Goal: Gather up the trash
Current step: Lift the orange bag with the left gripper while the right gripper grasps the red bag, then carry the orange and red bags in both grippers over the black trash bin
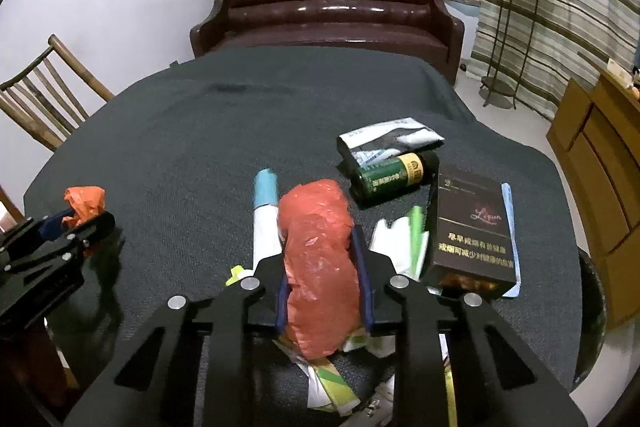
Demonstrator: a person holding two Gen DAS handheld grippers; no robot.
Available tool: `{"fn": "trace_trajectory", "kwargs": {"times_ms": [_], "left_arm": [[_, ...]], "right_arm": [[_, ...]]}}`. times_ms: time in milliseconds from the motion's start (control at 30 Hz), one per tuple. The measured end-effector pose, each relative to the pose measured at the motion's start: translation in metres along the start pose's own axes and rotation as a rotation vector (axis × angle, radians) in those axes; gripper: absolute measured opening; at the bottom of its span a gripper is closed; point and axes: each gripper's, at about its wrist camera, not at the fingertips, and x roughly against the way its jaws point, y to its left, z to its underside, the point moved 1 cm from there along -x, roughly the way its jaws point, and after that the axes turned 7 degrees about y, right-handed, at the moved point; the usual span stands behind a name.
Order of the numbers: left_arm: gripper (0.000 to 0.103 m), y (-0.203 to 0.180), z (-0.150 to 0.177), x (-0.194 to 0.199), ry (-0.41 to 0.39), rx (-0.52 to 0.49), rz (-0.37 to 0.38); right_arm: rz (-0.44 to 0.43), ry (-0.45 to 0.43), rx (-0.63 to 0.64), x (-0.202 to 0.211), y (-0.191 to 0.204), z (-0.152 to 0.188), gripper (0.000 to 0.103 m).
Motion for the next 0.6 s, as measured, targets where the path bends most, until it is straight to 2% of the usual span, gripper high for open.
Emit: {"fn": "trace_trajectory", "kwargs": {"times_ms": [333, 600], "left_arm": [[0.044, -0.029, -0.002, 0.015, -0.033, -0.035, 0.048], [0.044, -0.078, -0.002, 0.029, -0.066, -0.105, 0.131]], "right_arm": [[0.003, -0.104, -0.017, 0.035, -0.013, 0.002, 0.026], [0.068, -0.168, -0.093, 0.07, -0.065, 0.012, 0.026]]}}
